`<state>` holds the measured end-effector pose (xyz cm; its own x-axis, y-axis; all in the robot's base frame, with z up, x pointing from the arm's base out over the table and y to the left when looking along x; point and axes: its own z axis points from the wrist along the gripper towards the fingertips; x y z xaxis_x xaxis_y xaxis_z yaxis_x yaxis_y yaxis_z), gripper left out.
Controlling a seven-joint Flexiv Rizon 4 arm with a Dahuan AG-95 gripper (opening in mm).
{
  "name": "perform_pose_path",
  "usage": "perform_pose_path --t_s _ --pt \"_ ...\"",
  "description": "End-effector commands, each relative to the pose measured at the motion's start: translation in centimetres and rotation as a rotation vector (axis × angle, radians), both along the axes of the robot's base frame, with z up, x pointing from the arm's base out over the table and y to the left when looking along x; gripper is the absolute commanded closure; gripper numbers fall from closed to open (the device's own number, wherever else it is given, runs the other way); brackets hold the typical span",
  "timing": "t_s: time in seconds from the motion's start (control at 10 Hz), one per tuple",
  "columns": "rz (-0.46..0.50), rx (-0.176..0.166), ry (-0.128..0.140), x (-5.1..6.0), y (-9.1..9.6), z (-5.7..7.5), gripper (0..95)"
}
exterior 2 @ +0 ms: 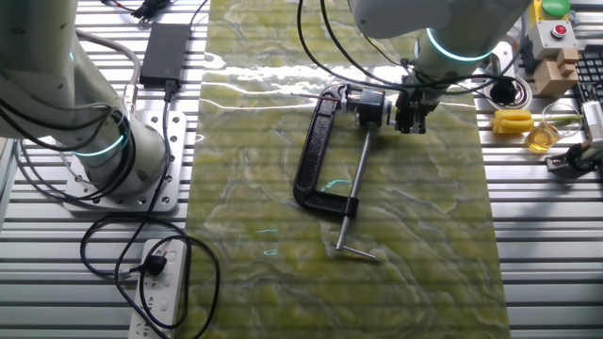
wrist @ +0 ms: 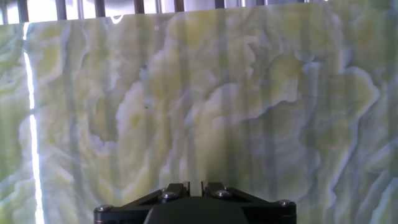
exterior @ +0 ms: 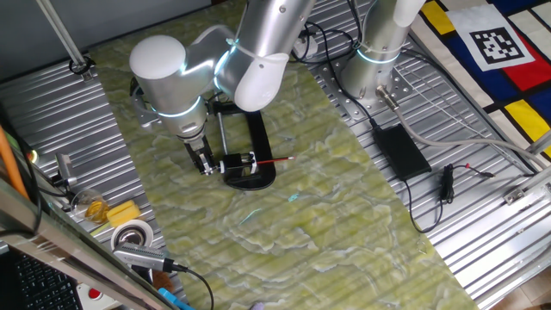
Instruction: Sharpen the pencil with a pencil sharpener
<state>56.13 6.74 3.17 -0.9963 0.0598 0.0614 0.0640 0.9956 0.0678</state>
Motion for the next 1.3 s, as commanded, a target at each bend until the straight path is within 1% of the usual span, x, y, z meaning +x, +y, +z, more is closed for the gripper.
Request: perform_pose_path --t_s 0.1,0.7,1.3 --pt "-0.007 -0.001 0.007 -0.02 0.07 0.22 95.0" --pt "-0.043 -0.006 0.027 -0.01 0.06 0.27 95.0" --pt "-0.105 -0.005 0.035 -0.03 0.06 0.27 95.0"
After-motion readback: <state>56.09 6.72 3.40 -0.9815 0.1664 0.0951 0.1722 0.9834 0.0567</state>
